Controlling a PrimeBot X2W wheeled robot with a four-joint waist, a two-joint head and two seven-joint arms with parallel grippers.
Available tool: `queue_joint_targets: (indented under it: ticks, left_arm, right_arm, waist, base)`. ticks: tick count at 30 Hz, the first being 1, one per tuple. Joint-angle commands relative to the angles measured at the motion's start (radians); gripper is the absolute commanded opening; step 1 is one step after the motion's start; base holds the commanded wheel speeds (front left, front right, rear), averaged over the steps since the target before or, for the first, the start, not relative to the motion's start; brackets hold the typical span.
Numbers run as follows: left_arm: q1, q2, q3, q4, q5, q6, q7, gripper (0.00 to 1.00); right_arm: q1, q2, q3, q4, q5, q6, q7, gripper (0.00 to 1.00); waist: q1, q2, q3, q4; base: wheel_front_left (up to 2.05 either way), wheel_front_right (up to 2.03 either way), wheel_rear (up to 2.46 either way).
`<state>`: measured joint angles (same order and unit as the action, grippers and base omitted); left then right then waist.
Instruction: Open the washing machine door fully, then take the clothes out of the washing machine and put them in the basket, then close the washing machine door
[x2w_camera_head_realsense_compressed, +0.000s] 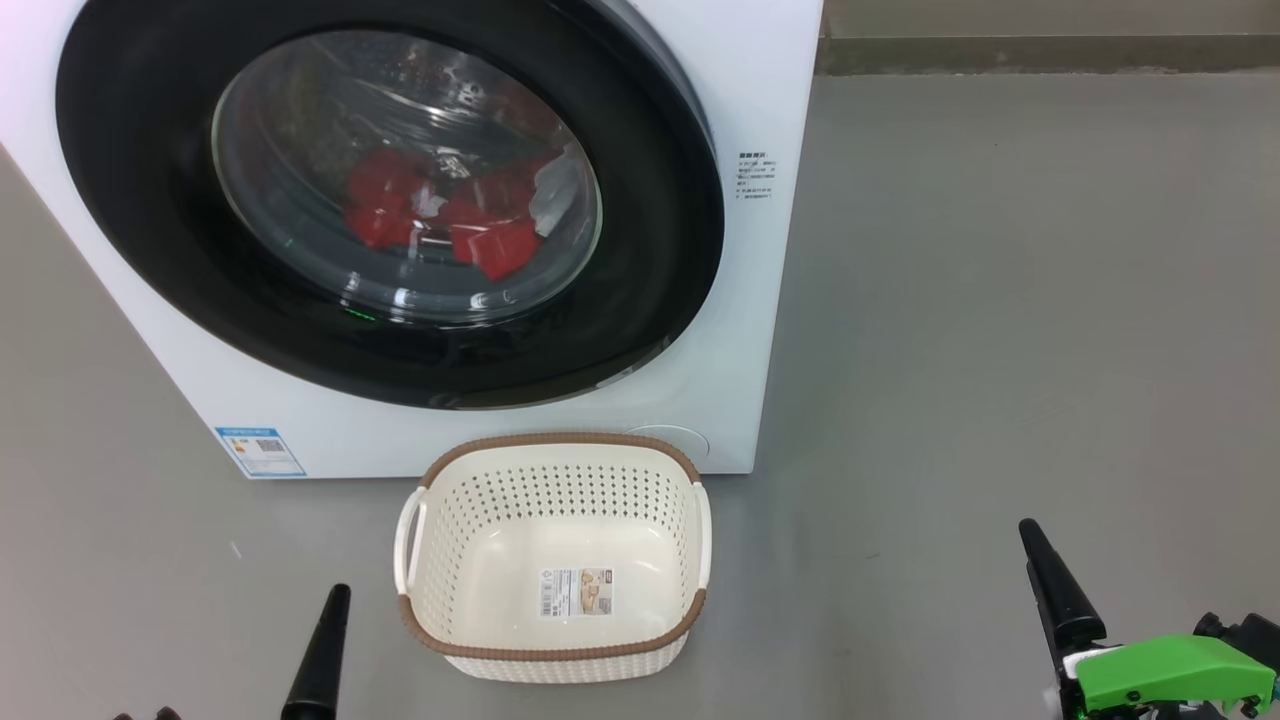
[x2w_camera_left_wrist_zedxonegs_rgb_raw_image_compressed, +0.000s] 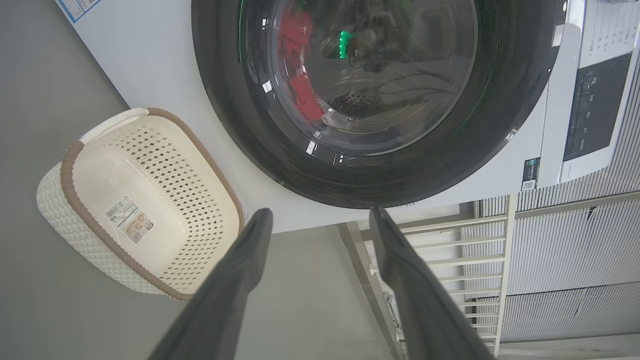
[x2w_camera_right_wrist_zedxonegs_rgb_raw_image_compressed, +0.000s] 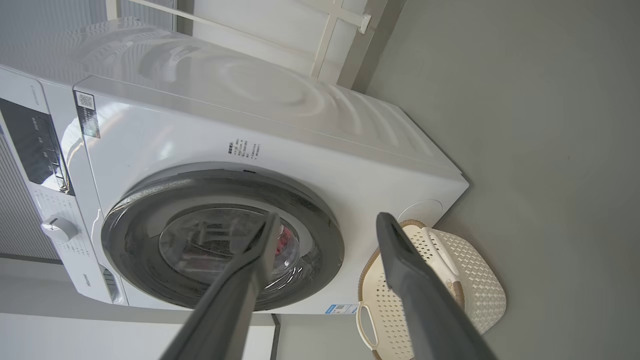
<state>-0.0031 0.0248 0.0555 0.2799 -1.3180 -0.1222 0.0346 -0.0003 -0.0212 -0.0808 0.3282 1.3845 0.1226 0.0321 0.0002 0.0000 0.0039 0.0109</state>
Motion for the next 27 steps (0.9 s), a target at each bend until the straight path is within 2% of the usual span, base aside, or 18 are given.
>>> queue_joint_targets:
  ticks: [1,14,27]
  left_arm:
    - [-0.012,0.013,0.008,-0.033,0.024,-0.002,-0.009,1.0]
    - [-0.007,0.016,-0.006,-0.056,0.24,0.007,-0.047,1.0]
    - [-0.003,0.026,-0.02,-0.077,0.408,0.014,-0.086,1.0]
  right_arm:
    - [-0.011,-0.015,0.008,-0.027,-0.026,0.002,-0.009,1.0]
    - [-0.007,-0.018,0.021,-0.036,-0.208,0.003,-0.048,1.0]
    - [0.003,-0.021,0.047,-0.047,-0.374,0.004,-0.086,1.0]
  waist:
    - [-0.0001,0.0,0.0,0.0]
    - [-0.0001,0.0,0.003,0.007]
    - [-0.0001,0.0,0.006,0.011]
  base:
    - [0.0,0.0,0.0]
    - [0.0,0.0,0.0]
    - [0.0,0.0,0.0]
